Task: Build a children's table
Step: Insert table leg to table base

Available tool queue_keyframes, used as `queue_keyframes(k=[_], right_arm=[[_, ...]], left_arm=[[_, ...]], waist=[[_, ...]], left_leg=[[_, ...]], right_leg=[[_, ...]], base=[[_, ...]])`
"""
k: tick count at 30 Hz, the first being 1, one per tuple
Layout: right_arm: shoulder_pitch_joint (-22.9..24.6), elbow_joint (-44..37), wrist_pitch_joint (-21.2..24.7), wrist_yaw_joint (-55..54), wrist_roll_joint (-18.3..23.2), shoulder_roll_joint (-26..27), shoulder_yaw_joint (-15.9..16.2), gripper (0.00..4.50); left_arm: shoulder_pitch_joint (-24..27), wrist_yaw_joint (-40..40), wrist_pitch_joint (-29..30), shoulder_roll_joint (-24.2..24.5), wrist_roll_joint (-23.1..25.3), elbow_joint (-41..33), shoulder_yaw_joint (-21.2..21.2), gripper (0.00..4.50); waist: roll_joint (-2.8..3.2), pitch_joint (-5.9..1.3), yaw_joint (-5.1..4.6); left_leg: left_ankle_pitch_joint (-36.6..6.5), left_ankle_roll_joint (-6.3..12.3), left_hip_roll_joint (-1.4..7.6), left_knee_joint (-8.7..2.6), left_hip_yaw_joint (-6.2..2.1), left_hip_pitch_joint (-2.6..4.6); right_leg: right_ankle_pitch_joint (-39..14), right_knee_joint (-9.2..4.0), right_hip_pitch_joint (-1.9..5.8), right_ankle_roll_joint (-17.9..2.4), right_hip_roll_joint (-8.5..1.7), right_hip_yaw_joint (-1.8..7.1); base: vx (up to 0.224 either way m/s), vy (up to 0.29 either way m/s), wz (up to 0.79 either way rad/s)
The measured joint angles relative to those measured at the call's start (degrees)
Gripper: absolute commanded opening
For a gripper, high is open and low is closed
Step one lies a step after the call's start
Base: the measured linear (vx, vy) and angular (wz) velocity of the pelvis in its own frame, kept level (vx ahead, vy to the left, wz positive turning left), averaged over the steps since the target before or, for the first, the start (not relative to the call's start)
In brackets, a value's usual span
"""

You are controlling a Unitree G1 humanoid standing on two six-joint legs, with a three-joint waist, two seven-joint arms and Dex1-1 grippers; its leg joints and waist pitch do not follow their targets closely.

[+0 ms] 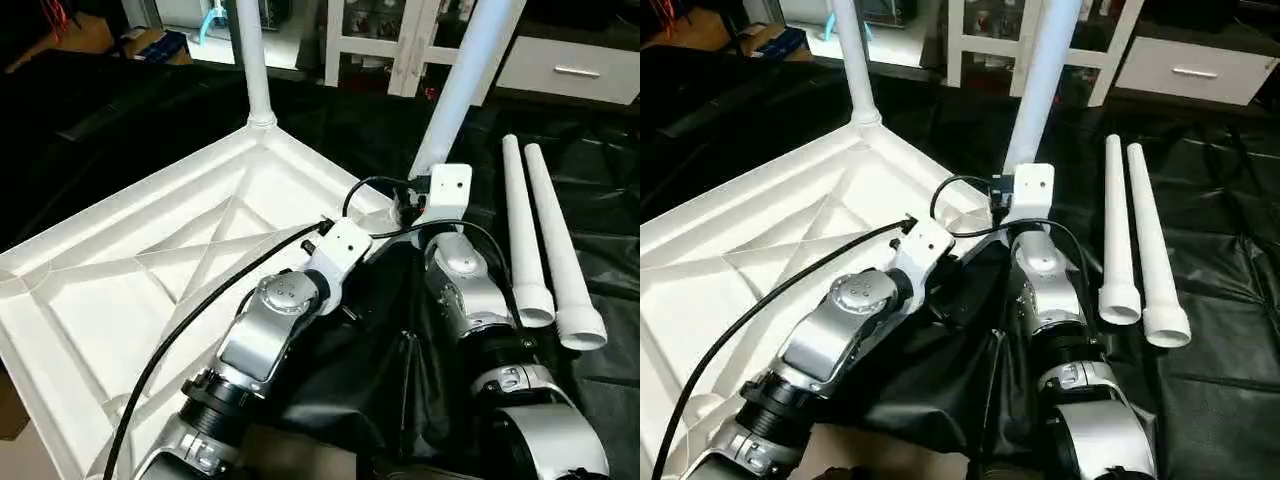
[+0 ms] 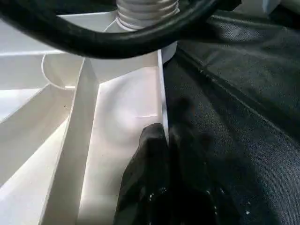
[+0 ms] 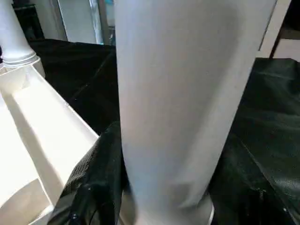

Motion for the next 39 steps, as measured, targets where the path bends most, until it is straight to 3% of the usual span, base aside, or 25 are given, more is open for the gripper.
queue_keyframes(k=[5, 8, 12, 18, 24, 30, 33, 39], right_arm=[[0.33, -0.27, -1.24, 2.69, 0.06, -0.67, 0.04, 1.95], [2.5, -3.57, -1.48, 7.9, 0.69, -2.14, 0.67, 1.95], [6.16, -9.0, -0.98, 17.12, 2.71, -5.08, 2.33, 1.95], [10.86, -18.28, 3.27, 29.75, 7.06, -10.13, 3.78, 1.95], [16.67, -28.53, 7.87, 42.06, 10.62, -17.82, 6.19, 1.95], [20.38, -33.9, 10.75, 48.21, 12.84, -21.99, 6.56, 1.95], [21.33, -35.36, 11.46, 49.34, 13.76, -23.1, 6.58, 1.95], [21.74, -36.76, 14.0, 49.62, 14.74, -23.73, 6.24, 1.94]], left_arm=[[0.07, -1.6, -0.92, 0.97, -0.64, -0.37, -0.11, 0.0], [0.69, -4.52, -2.01, 3.78, -1.69, -2.12, -0.26, 0.0], [2.07, -10.49, -5.64, 9.15, -2.89, -4.16, 0.14, 0.0], [3.73, -18.32, -9.25, 15.84, -6.47, -6.89, 1.19, 0.0], [5.01, -27.75, -12.43, 22.61, -10.32, -7.85, 2.13, 0.0], [6.21, -31.71, -14.46, 24.93, -11.8, -8.17, 1.94, 0.0], [6.41, -32.37, -14.9, 25.25, -12.11, -8.22, 1.85, 0.0], [6.41, -33.13, -15.08, 25.48, -12.56, -8.21, 1.85, 0.0]], waist=[[-0.12, 0.09, 0.0], [-0.12, 0.09, 0.05], [0.0, 0.16, 0.18], [0.32, 0.34, 0.38], [0.27, 0.49, 1.03], [0.31, 0.8, 1.87], [0.32, 0.85, 1.86], [0.36, 0.88, 1.84]], left_leg=[[0.0, 0.0, 0.0, -0.06, 0.02, -0.31], [0.01, -0.01, 0.01, -0.06, 0.05, -0.87], [0.01, -0.02, 0.11, -0.18, 0.08, -0.76], [0.06, 0.5, 0.26, -0.49, 0.31, -0.87], [-0.18, 0.92, 0.24, -0.24, 0.56, -0.93], [-0.19, 0.93, 0.35, 0.24, 0.87, -0.83], [-0.11, 0.77, 0.8, 0.33, 1.63, -0.73], [-0.1, 0.76, 0.83, 0.45, 1.74, -0.77]], right_leg=[[0.01, 0.03, -0.39, -0.02, 0.01, 0.02], [0.09, 0.37, -0.89, -0.14, 0.01, 0.04], [0.73, 0.75, -0.98, -0.25, 0.06, 0.01], [0.57, 0.9, -1.25, -0.44, 0.21, -0.03], [0.34, 1.22, -1.62, -0.81, 0.13, 0.08], [0.28, 1.73, -1.64, -0.9, 0.04, 0.27], [0.31, 1.8, -1.62, -0.91, 0.04, 0.39], [0.31, 1.85, -1.62, -0.91, 0.04, 0.46]], base=[[0.0, 0.0, 0.0], [0.0, 0.0, 0.0], [0.0, 0.0, 0.0], [0.06, -0.011, 0.01], [0.017, 0.001, 0.0], [0.0, 0.0, 0.0], [0.0, 0.0, 0.0], [0.0, 0.0, 0.0]])
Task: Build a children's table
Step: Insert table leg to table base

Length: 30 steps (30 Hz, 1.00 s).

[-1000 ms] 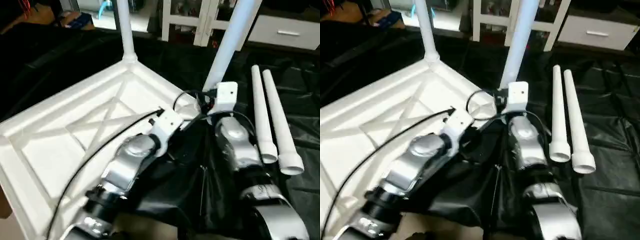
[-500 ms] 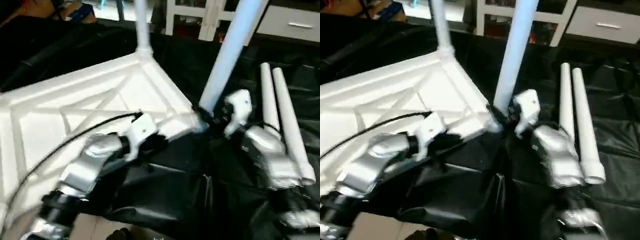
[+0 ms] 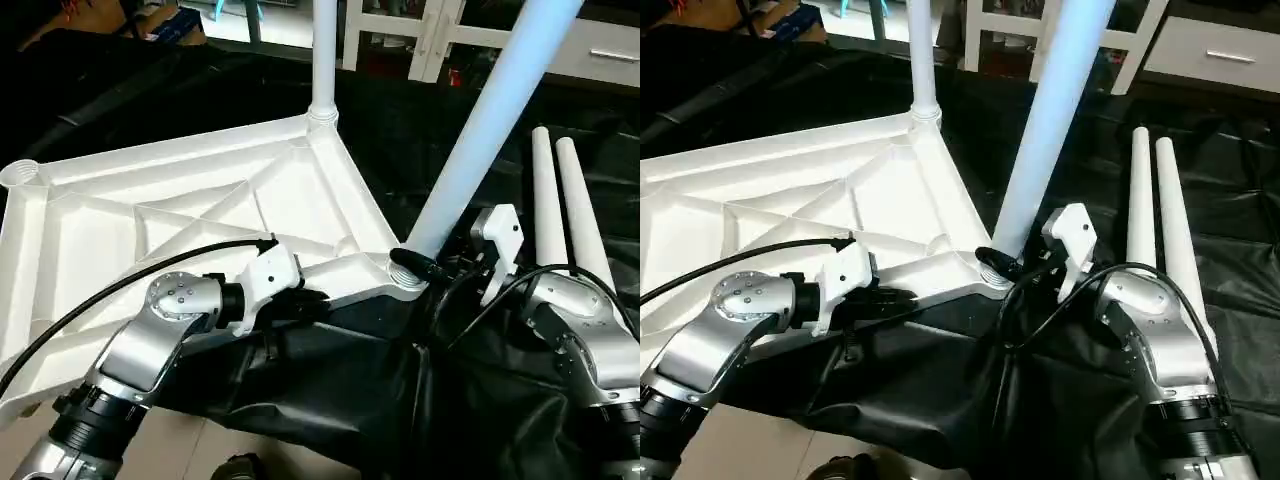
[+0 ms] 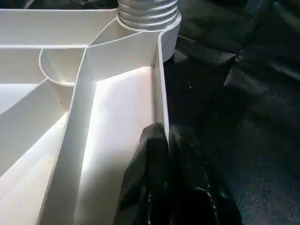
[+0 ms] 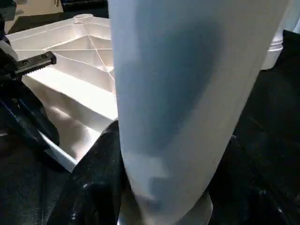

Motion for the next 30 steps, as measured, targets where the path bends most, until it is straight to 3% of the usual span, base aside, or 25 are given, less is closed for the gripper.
queue_keyframes(k=[5, 8, 10, 12, 18, 23, 30], right_arm=[[-0.08, -0.14, 1.13, -1.8, -0.1, 0.78, -0.17, 1.94], [-1.3, 1.58, 1.34, -7.42, -1.26, 3.46, -0.47, 1.94], [-3.89, 4.77, 0.89, -14.99, -4.53, 6.67, -0.96, 1.94], [-5.98, 8.05, -0.08, -21.8, -7.59, 9.19, -0.94, 1.94], [-13.98, 21.53, -4.48, -43.25, -14.26, 16.06, -1.62, 1.94], [-19.25, 31.31, -9.6, -57.88, -15.56, 21.5, -5.77, 1.94], [-21.91, 36.56, -13.69, -62.15, -15.55, 23.96, -7.68, 1.94]], left_arm=[[-0.07, 0.76, 0.29, -0.38, 0.52, 0.01, -0.04, 0.0], [-0.69, 4.45, 1.74, -3.05, 2.21, 0.62, -0.6, 0.0], [-2.36, 9.66, 3.54, -7.12, 4.82, 2.37, -1.21, 0.0], [-3.39, 14.95, 5.55, -11.12, 7.22, 3.66, -2.29, 0.0], [-7.93, 30.32, 11.32, -24.66, 11.0, 11.07, -2.54, 0.0], [-9.69, 39.13, 13.31, -32.67, 12.2, 15.5, -2.06, 0.0], [-9.65, 40.15, 13.78, -33.13, 12.07, 15.39, -2.2, 0.0]], waist=[[-0.01, 0.0, 0.01], [-0.03, 0.0, -0.05], [-0.03, 0.01, -0.18], [-0.1, 0.02, -0.25], [-0.28, -0.1, -0.23], [-0.24, -0.1, -0.57], [-0.59, -0.32, -1.37]], left_leg=[[0.0, 0.01, 0.03, 0.22, -0.01, -0.01], [-0.06, -0.11, 0.02, 0.52, -0.01, 0.06], [-0.17, -0.35, -0.01, 0.62, -0.01, 0.17], [-0.18, -0.37, -0.02, 0.56, -0.01, 0.83], [-0.18, -0.35, -0.31, 0.45, -0.11, 0.84], [-0.2, -0.29, -0.9, 0.18, -0.48, 0.83], [-0.13, -0.04, -1.1, 0.19, -0.41, 0.54]], right_leg=[[0.0, 0.22, 0.0, 0.0, 0.0, 0.0], [0.0, 0.5, 0.06, 0.0, -0.06, 0.08], [-0.05, 0.51, 0.38, 0.08, -0.11, 0.12], [-0.3, 0.34, 0.88, 0.49, -0.12, 0.13], [-0.49, -0.56, 1.31, 0.79, -0.37, 0.02], [-0.66, -1.68, 1.81, 1.08, -0.88, -0.4], [-0.65, -2.18, 1.89, 1.06, -0.94, -0.15]], base=[[0.0, 0.0, 0.0], [0.0, 0.0, 0.0], [-0.058, 0.001, 0.01], [-0.028, 0.002, 0.01], [0.0, 0.0, 0.0], [0.0, 0.0, 0.0], [0.0, 0.0, 0.0]])
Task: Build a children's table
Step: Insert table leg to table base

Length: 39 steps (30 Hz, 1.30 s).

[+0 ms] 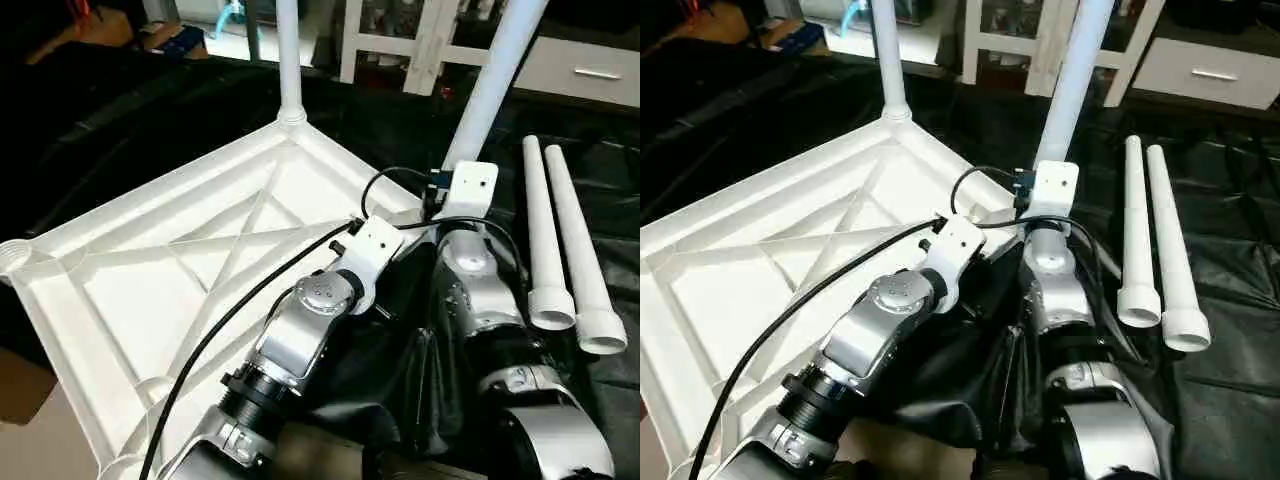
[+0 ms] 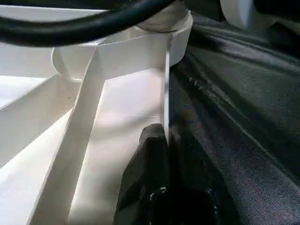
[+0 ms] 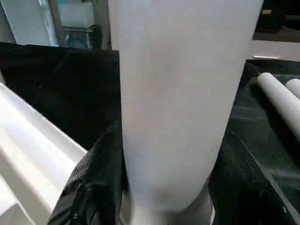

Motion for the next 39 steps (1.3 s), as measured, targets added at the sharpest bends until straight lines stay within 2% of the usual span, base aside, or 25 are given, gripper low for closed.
queue_keyframes(k=[6, 13, 15, 20, 27, 39], right_arm=[[-2.12, 5.1, -3.85, 3.87, -0.32, -0.3, -0.02, 1.94], [-1.46, 5.43, -7.29, 7.29, -1.19, -1.72, 0.82, 1.94], [-0.93, 5.45, -9.0, 8.49, -1.11, -1.94, 0.62, 1.94], [0.53, 5.25, -11.99, 12.1, 0.7, -1.9, -0.68, 1.94], [1.89, 4.02, -13.06, 18.17, 2.76, -2.96, -1.17, 1.94], [1.48, 3.67, -12.68, 22.73, 3.2, -4.16, -0.84, 1.94]], left_arm=[[0.0, -0.12, 0.0, 1.44, -0.41, -0.32, 0.9, 0.0], [0.25, -0.58, -0.12, 2.47, -1.49, -1.22, 1.17, 0.0], [0.25, -0.79, -0.6, 2.74, -1.77, -1.29, 1.2, 0.0], [0.26, -2.29, -2.49, 4.43, -2.22, -1.37, 1.38, 0.0], [0.39, -5.39, -3.73, 7.14, -3.01, -2.3, 1.34, 0.0], [0.24, -7.74, -4.56, 8.85, -3.64, -3.14, 1.6, 0.0]], waist=[[-0.13, -0.05, -0.29], [-0.09, -0.03, -0.23], [-0.09, -0.03, -0.23], [0.01, 0.05, -0.25], [0.16, 0.11, -0.31], [0.27, 0.04, -0.3]], left_leg=[[0.0, 0.0, 0.06, -0.36, -0.01, 0.11], [0.0, 0.0, 0.06, -0.54, 0.05, -0.22], [0.0, 0.01, 0.07, -0.53, 0.08, -0.49], [0.01, 0.01, 0.15, -0.53, 0.13, -0.67], [0.02, 0.01, 0.19, -0.53, 0.17, -0.61], [0.08, 0.1, 0.28, -0.46, 0.28, -0.5]], right_leg=[[0.0, 0.09, -0.19, 0.0, 0.02, -0.17], [0.01, 0.47, -0.79, -0.02, 0.04, -0.1], [0.03, 0.56, -1.05, -0.04, 0.04, -0.09], [0.05, 0.8, -1.31, -0.06, 0.05, -0.11], [0.39, 1.04, -1.29, -0.37, 0.06, -0.11], [1.07, 1.2, -1.28, -1.03, 0.07, -0.13]], base=[[0.0, 0.0, 0.0], [0.0, 0.0, 0.0], [0.0, 0.0, 0.0], [0.0, 0.0, 0.0], [0.0, 0.0, 0.0], [0.0, 0.0, 0.0]])
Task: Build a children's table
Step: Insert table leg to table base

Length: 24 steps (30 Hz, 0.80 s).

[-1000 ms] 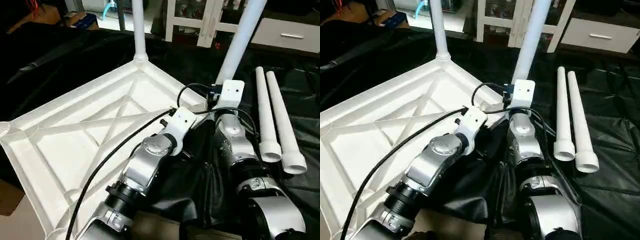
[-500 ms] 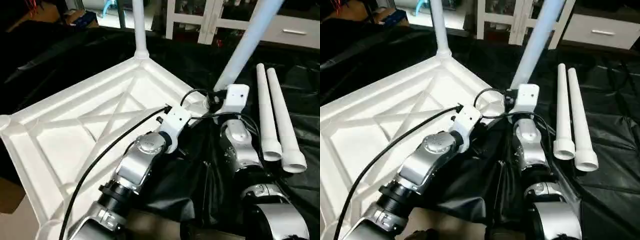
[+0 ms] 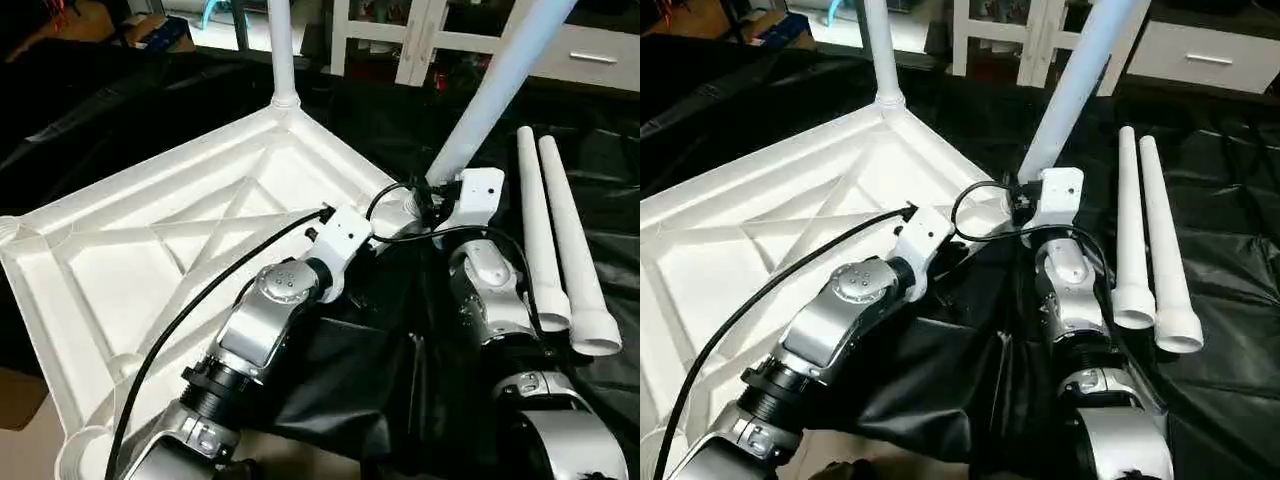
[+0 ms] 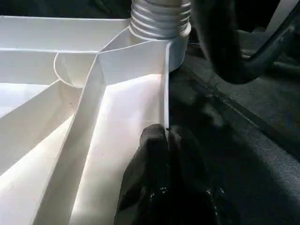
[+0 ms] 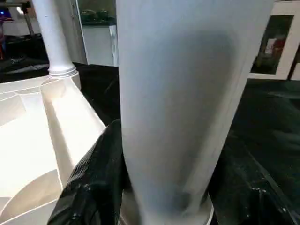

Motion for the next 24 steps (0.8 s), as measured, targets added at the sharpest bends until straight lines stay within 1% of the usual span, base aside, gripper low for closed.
queue_keyframes(k=[2, 7, 12, 14, 15, 19, 21, 24], right_arm=[[-0.12, -0.2, 0.63, 1.18, 0.05, -0.18, 0.23, 1.94], [1.11, -3.92, 5.29, 10.64, 2.34, -2.04, 0.73, 1.93], [5.89, -11.94, 11.01, 23.99, 5.54, -6.64, 3.93, 1.93], [7.2, -14.31, 12.59, 26.96, 5.92, -8.16, 4.37, 1.93], [7.88, -15.39, 13.43, 28.32, 6.35, -8.78, 4.48, 1.93], [11.03, -20.2, 16.1, 32.78, 7.64, -11.39, 4.99, 1.93], [13.86, -25.0, 18.95, 36.23, 9.14, -14.05, 5.78, 1.93], [17.66, -30.56, 21.56, 41.73, 11.32, -17.44, 6.82, 1.93]], left_arm=[[0.0, -0.73, -0.41, 0.82, -0.04, -0.13, -0.03, 0.0], [1.36, -5.72, -1.19, 5.31, -0.9, -3.11, -0.51, 0.0], [3.69, -15.53, -4.33, 13.71, -2.83, -6.81, -0.61, 0.0], [4.16, -17.84, -4.58, 14.85, -3.63, -7.45, -0.66, 0.0], [4.69, -18.69, -4.61, 15.24, -4.05, -7.95, -0.67, 0.0], [5.6, -21.82, -4.65, 17.21, -5.32, -9.27, -1.15, 0.0], [6.7, -24.36, -5.18, 19.11, -6.66, -10.55, -1.29, 0.0], [8.64, -28.67, -5.34, 21.75, -9.41, -12.21, -0.88, 0.0]], waist=[[0.0, 0.0, -0.04], [-0.04, 0.0, -0.07], [-0.14, -0.06, 0.25], [-0.14, -0.06, 0.46], [-0.14, -0.06, 0.61], [-0.15, -0.05, 1.18], [-0.18, -0.02, 1.6], [-0.19, -0.01, 1.88]], left_leg=[[0.0, 0.0, 0.02, 0.0, 0.0, 0.03], [0.08, 0.17, 0.29, -0.04, 0.0, 0.03], [-0.01, 0.19, 0.69, -0.05, 0.02, 0.05], [-0.03, 0.16, 0.7, -0.06, 0.07, 0.09], [-0.05, 0.13, 0.71, -0.06, 0.09, 0.35], [-0.06, 0.1, 0.71, -0.07, 0.13, 0.55], [-0.09, 0.04, 0.73, -0.09, 0.13, 0.6], [-0.15, -0.06, 0.74, -0.12, 0.16, 0.69]], right_leg=[[0.0, 0.04, 0.0, 0.0, 0.01, -0.01], [-0.01, 0.07, -0.03, 0.01, 0.17, -0.21], [-0.1, 0.06, -0.01, 0.12, 0.5, -0.34], [-0.14, 0.07, 0.0, 0.11, 0.51, -0.33], [-0.14, 0.07, 0.01, 0.1, 0.52, -0.32], [-0.14, 0.13, 0.09, 0.1, 0.53, -0.21], [-0.17, 0.15, 0.11, 0.15, 0.53, -0.2], [-0.23, 0.15, 0.19, 0.23, 0.55, -0.13]], base=[[0.0, 0.0, 0.0], [0.0, 0.0, 0.0], [0.0, 0.0, 0.0], [0.0, 0.0, 0.0], [0.0, 0.0, 0.0], [0.0, 0.0, 0.0], [0.0, 0.0, 0.0], [0.0, 0.0, 0.0]])
